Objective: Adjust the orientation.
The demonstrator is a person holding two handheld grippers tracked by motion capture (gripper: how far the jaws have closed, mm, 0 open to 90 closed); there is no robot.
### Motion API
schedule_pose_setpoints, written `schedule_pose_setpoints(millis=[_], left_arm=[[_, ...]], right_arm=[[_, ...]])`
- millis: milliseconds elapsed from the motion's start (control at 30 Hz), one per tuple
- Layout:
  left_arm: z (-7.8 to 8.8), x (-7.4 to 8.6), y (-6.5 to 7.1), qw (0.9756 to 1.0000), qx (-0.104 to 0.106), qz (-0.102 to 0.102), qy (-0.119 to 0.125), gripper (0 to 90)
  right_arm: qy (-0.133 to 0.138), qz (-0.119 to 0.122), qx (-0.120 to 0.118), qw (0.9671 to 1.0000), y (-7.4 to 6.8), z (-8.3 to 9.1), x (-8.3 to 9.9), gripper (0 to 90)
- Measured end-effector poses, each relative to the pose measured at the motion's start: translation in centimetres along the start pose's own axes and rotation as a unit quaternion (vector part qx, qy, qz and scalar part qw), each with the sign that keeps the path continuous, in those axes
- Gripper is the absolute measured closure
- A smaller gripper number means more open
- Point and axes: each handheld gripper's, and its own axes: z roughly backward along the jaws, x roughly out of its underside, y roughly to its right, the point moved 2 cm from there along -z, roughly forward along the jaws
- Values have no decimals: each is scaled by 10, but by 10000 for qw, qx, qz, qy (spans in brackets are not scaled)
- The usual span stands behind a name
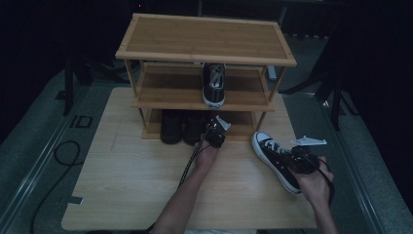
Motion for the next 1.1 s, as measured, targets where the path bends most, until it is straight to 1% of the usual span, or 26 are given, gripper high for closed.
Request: schedule_pose_setpoints(millis=[133, 300, 367, 400, 467, 533, 600, 667, 700, 867, 933, 1000, 1100], left_arm=[[0, 0, 0, 10000, 3, 5, -3, 900], [0, 0, 0, 10000, 8, 7, 2, 900], [0, 0, 0, 10000, 11, 13, 5, 900], [0, 0, 0, 10000, 10, 18, 8, 900], [0, 0, 0, 10000, 9, 17, 10, 900], [0, 0, 0, 10000, 12, 18, 12, 900], [0, 0, 0, 10000, 11, 14, 13, 900], [0, 0, 0, 10000, 13, 15, 14, 900], [0, 0, 0, 10000, 7, 12, 8, 900], [0, 0, 0, 10000, 7, 4, 8, 900], [0, 0, 0, 10000, 5, -2, 9, 900], [0, 0, 0, 10000, 7, 2, 8, 900], [0, 0, 0, 10000, 7, 3, 4, 900]], right_arm=[[39, 168, -131, 9998, -13, -3, -1, 867], [2, 346, -312, 9989, -30, -13, -1, 867], [2, 372, -331, 9988, -32, -14, 0, 867], [-19, 465, -415, 9981, -40, -17, 1, 867], [-26, 613, -420, 9972, -48, -18, 3, 867], [-28, 739, -442, 9963, -54, -19, 3, 867], [-29, 798, -521, 9954, -58, -20, 4, 867], [-16, 919, -520, 9944, -64, -20, 5, 867], [-19, 971, -512, 9940, -66, -20, 6, 867], [55, 1089, -679, 9917, -68, -18, 11, 867], [87, 1137, -697, 9910, -69, -17, 13, 867], [119, 1138, -783, 9903, -69, -17, 14, 867], [197, 1257, -888, 9879, -71, -16, 16, 867]])
